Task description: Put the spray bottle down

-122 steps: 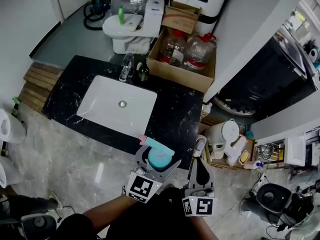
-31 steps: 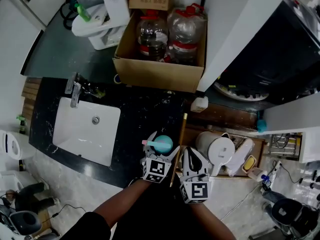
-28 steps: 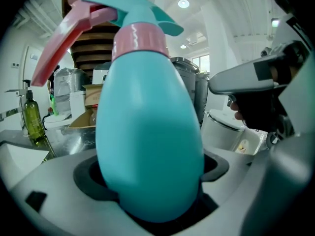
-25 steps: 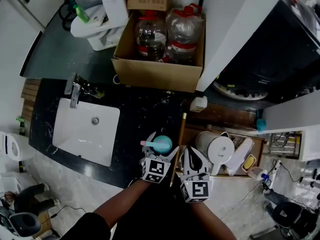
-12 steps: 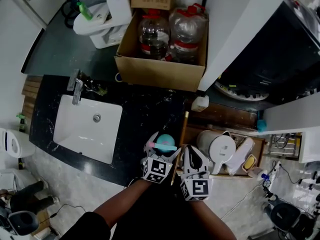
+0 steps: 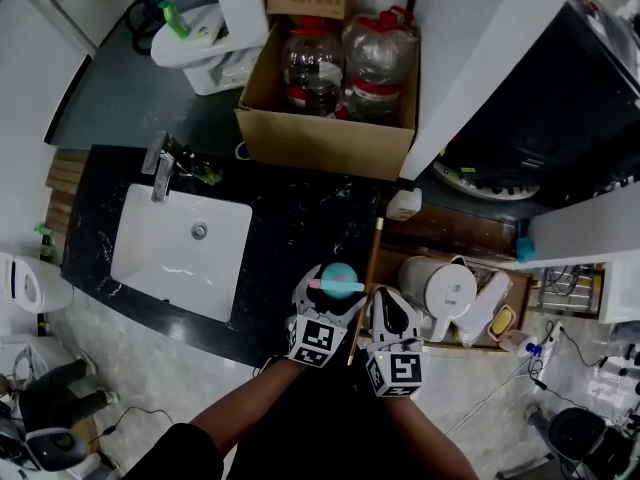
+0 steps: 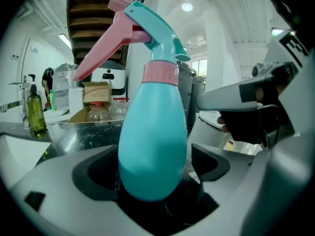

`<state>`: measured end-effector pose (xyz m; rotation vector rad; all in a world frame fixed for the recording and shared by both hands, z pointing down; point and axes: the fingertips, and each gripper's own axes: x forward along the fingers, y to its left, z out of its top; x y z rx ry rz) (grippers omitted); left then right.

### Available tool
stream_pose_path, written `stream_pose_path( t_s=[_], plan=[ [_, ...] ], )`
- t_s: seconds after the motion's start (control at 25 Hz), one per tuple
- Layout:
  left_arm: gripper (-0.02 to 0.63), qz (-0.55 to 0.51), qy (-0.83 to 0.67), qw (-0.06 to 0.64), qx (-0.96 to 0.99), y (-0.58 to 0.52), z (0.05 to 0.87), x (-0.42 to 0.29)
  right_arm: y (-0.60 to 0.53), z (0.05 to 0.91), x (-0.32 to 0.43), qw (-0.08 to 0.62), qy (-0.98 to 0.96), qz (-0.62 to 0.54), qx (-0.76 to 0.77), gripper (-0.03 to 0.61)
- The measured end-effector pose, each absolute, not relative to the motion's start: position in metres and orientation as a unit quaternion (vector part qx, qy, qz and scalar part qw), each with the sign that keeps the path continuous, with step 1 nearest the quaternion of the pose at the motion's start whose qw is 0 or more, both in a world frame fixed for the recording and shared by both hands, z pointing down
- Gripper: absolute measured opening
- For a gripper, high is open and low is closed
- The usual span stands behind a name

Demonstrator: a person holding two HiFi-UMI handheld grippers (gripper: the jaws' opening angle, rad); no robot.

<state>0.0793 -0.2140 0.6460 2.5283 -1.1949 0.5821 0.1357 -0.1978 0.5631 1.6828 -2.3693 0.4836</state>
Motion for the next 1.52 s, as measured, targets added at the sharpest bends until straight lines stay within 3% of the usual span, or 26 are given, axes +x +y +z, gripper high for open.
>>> stream_pose_path(
  t_s=[1.0,1.16,1.4,1.52],
  plan=[
    [0.459,0.133,-0.433,0.117,0.884,-0.143,0.556,0.012,-0.135,0.517,0.093,0.088,-0.781,0.127,0.605,0.015],
    [0.454,0.122,-0.434,0.066,0.890,-0.133,0.519,-0.002,-0.129,0.490,0.073,0.075,-0.794,0.108,0.594,0.015],
    [0.345,0.109,-0.445,0.105,0.882,-0.114,0.502,-0.028,-0.110,0.459,0.034,0.076,-0.815,0.074,0.570,0.015],
    [0.198,0.092,-0.447,0.100,0.884,-0.104,0.490,-0.038,-0.099,0.452,0.022,0.071,-0.815,0.079,0.569,0.015]
  ],
)
